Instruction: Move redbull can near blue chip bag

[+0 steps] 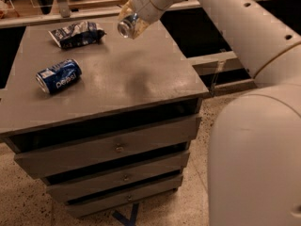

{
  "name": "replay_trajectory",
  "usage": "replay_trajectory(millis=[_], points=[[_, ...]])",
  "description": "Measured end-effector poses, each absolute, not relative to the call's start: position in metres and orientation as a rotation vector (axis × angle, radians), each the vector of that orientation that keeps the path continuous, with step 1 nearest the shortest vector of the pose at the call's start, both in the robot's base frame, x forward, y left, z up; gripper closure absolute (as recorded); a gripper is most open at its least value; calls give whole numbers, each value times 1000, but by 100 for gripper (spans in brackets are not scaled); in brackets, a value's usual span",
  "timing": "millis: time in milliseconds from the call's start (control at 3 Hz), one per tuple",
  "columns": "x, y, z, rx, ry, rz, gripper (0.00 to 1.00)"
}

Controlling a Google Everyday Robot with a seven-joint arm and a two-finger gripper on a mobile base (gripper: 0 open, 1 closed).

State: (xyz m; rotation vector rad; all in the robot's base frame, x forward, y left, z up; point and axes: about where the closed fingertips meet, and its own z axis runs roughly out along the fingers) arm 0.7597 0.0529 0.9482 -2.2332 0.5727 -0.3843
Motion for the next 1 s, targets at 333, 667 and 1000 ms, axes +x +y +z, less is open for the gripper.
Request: replay_trajectory(millis=[333, 667, 1000], points=[[768, 73, 912, -2281, 499, -304, 100], [770, 104, 888, -2288, 396, -231, 100], [772, 128, 877, -2262, 368, -189, 100]])
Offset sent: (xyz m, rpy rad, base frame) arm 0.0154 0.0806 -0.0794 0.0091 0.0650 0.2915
